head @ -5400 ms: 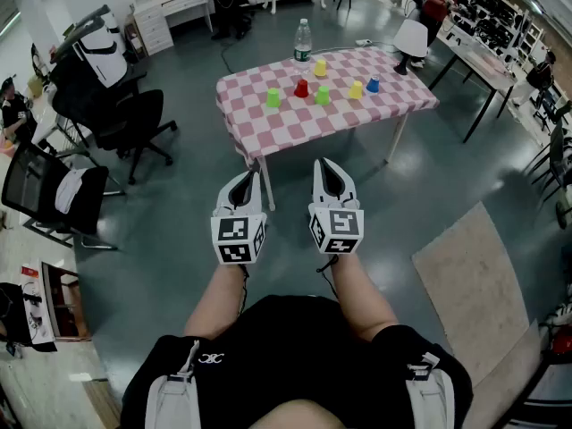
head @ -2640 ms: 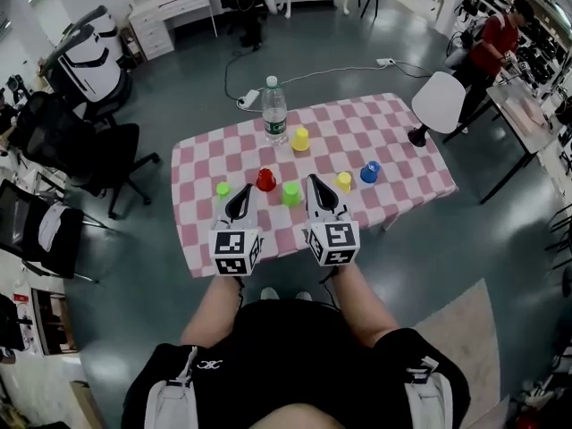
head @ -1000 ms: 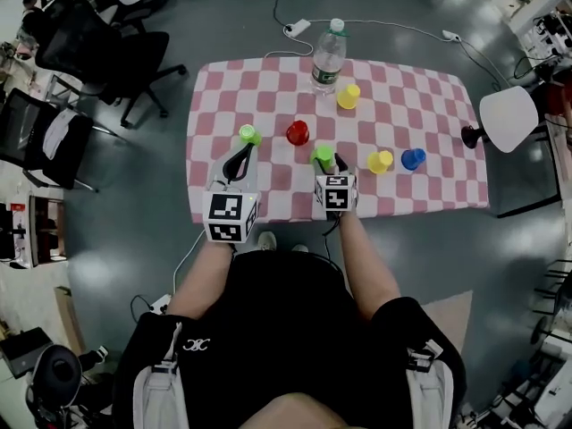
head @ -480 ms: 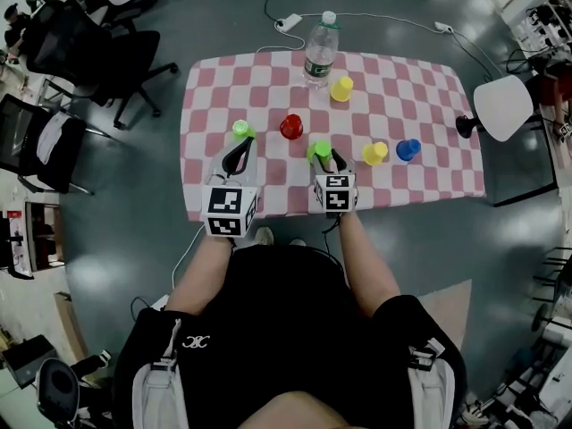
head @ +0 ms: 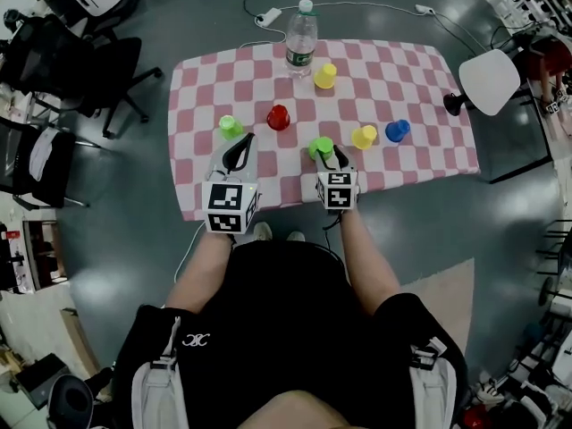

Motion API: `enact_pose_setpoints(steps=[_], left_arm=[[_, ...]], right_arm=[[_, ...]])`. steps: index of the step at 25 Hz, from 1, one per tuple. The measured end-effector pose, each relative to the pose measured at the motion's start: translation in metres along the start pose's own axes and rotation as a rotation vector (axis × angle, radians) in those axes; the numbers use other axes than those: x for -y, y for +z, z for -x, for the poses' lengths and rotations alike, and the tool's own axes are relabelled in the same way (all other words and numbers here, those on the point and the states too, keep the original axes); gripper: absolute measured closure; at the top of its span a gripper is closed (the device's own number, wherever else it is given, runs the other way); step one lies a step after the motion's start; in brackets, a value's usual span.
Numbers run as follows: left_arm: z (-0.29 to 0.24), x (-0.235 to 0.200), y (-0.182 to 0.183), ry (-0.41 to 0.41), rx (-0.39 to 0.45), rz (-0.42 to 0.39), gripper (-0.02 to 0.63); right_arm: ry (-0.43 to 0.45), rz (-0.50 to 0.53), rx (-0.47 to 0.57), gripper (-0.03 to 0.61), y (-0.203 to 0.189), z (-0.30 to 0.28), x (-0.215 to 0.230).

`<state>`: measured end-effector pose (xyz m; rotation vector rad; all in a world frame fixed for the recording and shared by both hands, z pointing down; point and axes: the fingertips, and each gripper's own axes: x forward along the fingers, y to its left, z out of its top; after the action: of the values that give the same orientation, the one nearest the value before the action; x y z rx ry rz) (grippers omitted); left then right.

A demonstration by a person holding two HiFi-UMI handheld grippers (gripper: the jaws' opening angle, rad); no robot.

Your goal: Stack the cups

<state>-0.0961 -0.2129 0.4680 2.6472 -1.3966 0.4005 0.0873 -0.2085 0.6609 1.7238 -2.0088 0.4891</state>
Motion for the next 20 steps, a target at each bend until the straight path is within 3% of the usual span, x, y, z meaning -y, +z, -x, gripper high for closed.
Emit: enact_pose_setpoints(steps=[7,16,18,20], left_arm=[[-0.001,0.014,-0.001,-0.036,-0.007,-0.01,0.598],[0.006,0.017,-0.003,-0.04,-0.005,-0.015,0.598],[0.007,0.016,-0.002,-0.038,-0.001,-0.014,0.598],[0.008,0.016,-0.001,-0.039,0.0,-0.012,0.598]], right_arm=[[-0.021,-0.05,-0.064,0.376,-0.03,0.004,0.007],[-0.032,-0.062,-0.023,0.374,-0.031,0.004,0.007],[-0.028,-0.081,0.013,0.323,-0.025,0.007,0.007],[-0.024,-0.085,0.047,0.31,-0.016,0.012,0.006]])
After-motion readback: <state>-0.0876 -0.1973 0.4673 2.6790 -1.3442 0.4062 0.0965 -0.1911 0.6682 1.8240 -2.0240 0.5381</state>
